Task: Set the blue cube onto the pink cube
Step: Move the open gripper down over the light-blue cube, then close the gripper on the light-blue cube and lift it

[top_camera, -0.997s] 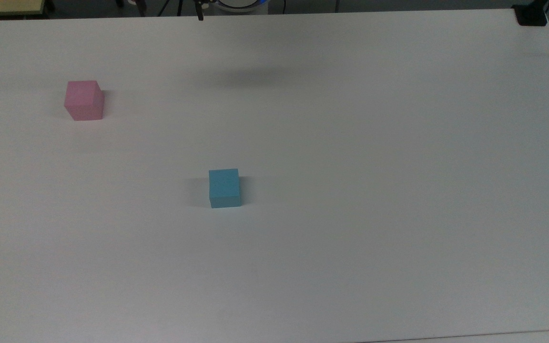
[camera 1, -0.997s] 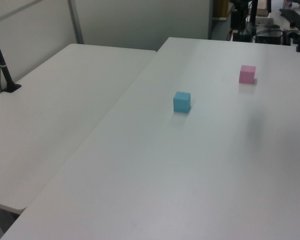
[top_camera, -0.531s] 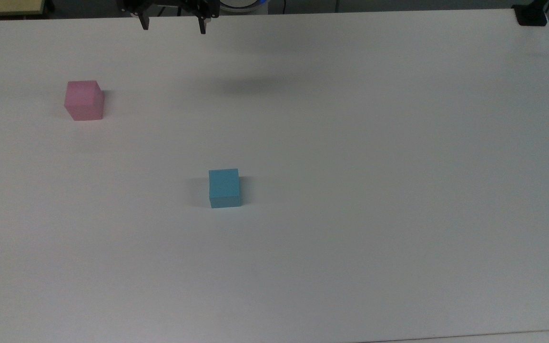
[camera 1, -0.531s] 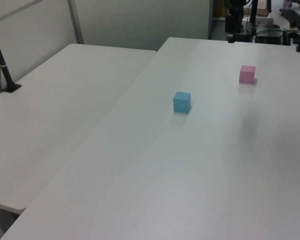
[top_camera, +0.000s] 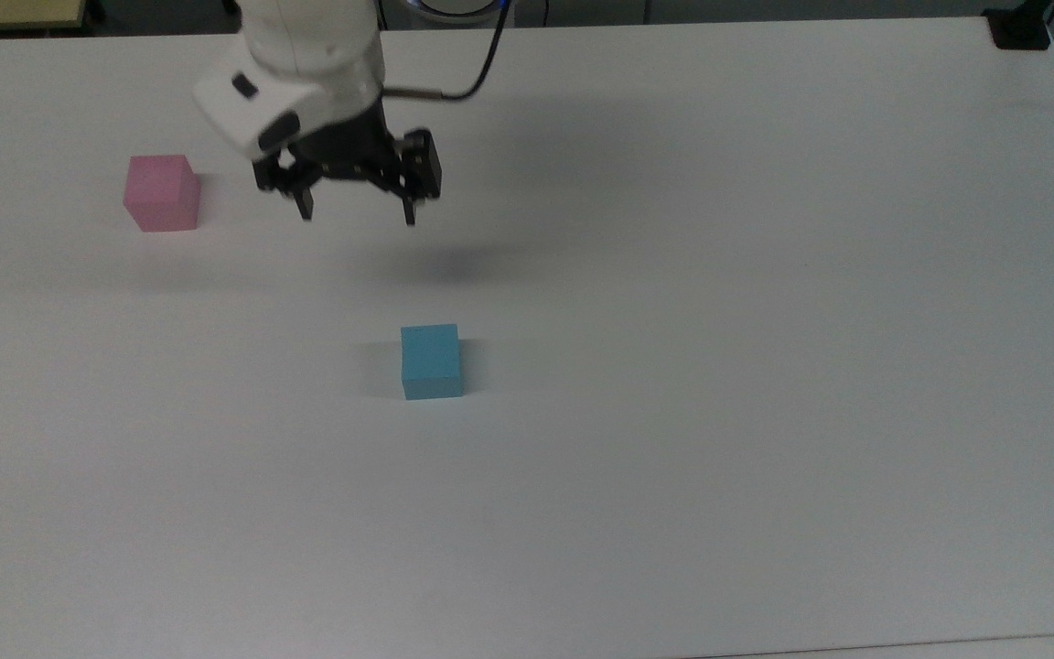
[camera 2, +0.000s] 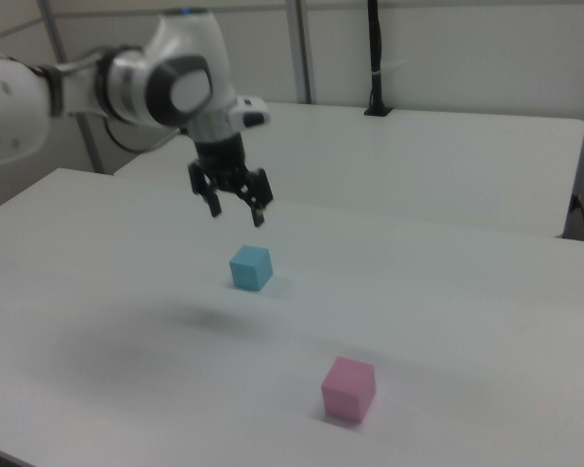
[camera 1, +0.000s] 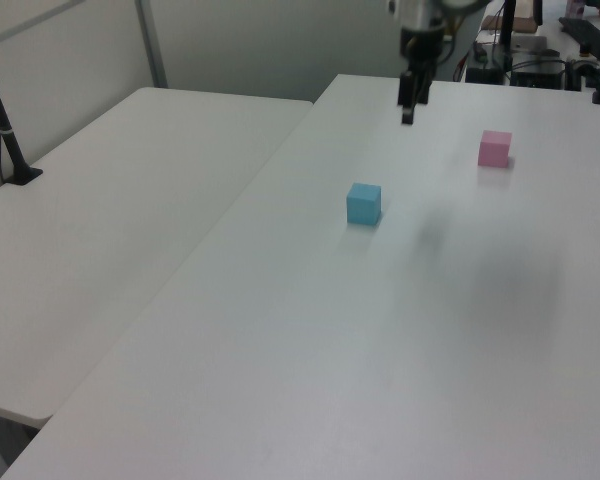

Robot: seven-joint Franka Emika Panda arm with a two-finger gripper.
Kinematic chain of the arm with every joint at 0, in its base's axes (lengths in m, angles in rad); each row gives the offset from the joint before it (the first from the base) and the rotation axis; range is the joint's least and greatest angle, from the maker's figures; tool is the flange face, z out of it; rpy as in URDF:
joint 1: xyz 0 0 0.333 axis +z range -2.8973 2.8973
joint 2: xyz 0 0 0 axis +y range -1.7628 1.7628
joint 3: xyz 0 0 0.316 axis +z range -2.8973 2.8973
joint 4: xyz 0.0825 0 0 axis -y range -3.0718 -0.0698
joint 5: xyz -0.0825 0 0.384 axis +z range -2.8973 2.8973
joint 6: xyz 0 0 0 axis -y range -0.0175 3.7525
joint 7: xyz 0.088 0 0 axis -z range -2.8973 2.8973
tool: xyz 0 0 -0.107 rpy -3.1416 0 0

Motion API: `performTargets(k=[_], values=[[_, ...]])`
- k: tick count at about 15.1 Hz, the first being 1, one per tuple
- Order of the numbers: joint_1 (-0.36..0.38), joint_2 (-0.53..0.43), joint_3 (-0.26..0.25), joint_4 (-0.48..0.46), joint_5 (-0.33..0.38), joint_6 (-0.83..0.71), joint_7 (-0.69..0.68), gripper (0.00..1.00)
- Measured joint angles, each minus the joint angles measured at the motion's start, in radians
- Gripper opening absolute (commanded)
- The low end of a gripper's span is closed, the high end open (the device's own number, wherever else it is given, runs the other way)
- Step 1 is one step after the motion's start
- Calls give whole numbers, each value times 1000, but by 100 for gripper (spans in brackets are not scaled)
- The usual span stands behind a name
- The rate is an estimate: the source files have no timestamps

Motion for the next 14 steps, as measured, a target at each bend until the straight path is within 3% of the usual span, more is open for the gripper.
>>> performTargets(k=[3, 11, 13, 14], values=[[39, 148, 1, 49, 0, 104, 2, 100], [88, 297, 1, 64, -1, 271, 39, 97], [103, 321, 1, 64, -8, 294, 39, 23], [109, 327, 1, 64, -20, 299, 39, 18]])
